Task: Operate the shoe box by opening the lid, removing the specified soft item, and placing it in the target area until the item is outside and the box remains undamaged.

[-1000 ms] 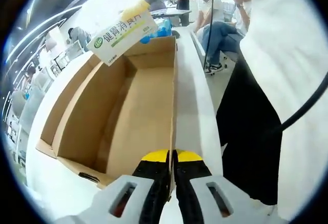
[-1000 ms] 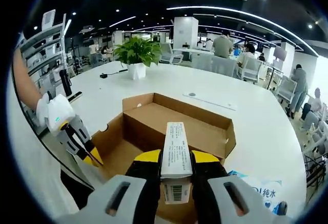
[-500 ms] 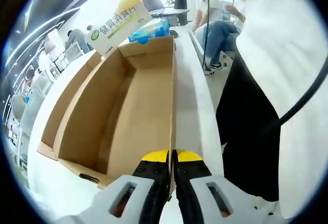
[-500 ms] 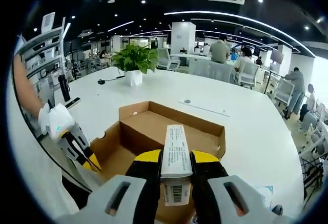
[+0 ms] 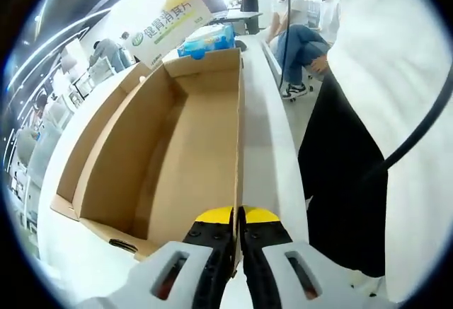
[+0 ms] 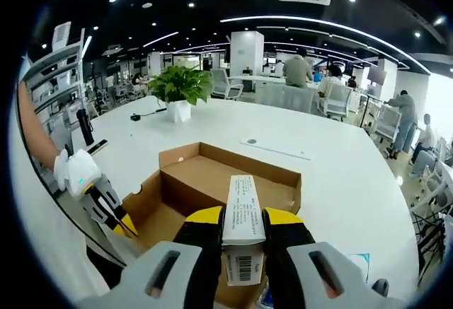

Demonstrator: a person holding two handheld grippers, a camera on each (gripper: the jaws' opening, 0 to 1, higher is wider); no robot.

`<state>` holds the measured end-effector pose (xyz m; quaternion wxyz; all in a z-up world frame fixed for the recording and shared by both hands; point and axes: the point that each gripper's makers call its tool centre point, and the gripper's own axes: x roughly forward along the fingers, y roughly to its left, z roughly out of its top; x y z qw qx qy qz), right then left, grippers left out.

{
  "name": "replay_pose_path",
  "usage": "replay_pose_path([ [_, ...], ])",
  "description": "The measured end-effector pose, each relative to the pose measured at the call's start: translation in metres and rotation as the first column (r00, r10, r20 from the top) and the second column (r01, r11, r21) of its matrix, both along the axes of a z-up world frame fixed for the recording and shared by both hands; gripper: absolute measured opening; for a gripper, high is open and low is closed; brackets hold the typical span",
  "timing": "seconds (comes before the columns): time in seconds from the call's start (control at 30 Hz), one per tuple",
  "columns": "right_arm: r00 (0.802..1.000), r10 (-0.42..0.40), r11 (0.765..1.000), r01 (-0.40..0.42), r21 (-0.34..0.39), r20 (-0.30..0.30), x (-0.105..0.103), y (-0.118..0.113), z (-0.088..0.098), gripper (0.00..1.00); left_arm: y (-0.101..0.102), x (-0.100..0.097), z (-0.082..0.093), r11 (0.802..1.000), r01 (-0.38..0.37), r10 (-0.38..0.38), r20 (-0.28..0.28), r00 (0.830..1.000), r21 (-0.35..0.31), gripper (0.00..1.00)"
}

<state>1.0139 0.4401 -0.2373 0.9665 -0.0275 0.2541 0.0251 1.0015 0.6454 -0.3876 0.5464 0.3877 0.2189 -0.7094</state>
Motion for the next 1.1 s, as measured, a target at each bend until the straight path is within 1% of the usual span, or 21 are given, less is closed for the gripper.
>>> replay_pose_path([
  [0.03, 1.000, -0.002, 1.000, 0.002, 0.000, 0.001, 0.000, -0.001, 0.001, 0.19, 0.000, 0.000, -0.001, 1.000, 0.000, 0.000, 0.000, 1.000, 0.000, 0.02],
  [0.1, 1.000, -0.006, 1.000, 0.006, -0.003, 0.007, 0.000, -0.002, 0.009, 0.19, 0.000, 0.000, 0.000, 1.000, 0.000, 0.000, 0.000, 1.000, 0.000, 0.02],
  [0.37, 0.999, -0.032, 0.999, 0.032, -0.007, 0.027, -0.001, -0.013, 0.019, 0.19, 0.000, -0.001, 0.000, 1.000, -0.002, 0.002, 0.000, 1.000, 0.003, 0.02],
  [0.6, 0.996, -0.062, 0.998, 0.063, -0.021, 0.062, 0.000, -0.026, 0.033, 0.19, 0.000, -0.001, 0.000, 1.000, 0.001, -0.001, 0.000, 1.000, 0.009, 0.02],
  [1.1, 0.994, -0.084, 0.996, 0.086, -0.026, 0.077, -0.001, -0.039, 0.040, 0.19, 0.000, -0.001, 0.001, 1.000, 0.001, -0.001, -0.001, 1.000, 0.014, 0.02],
])
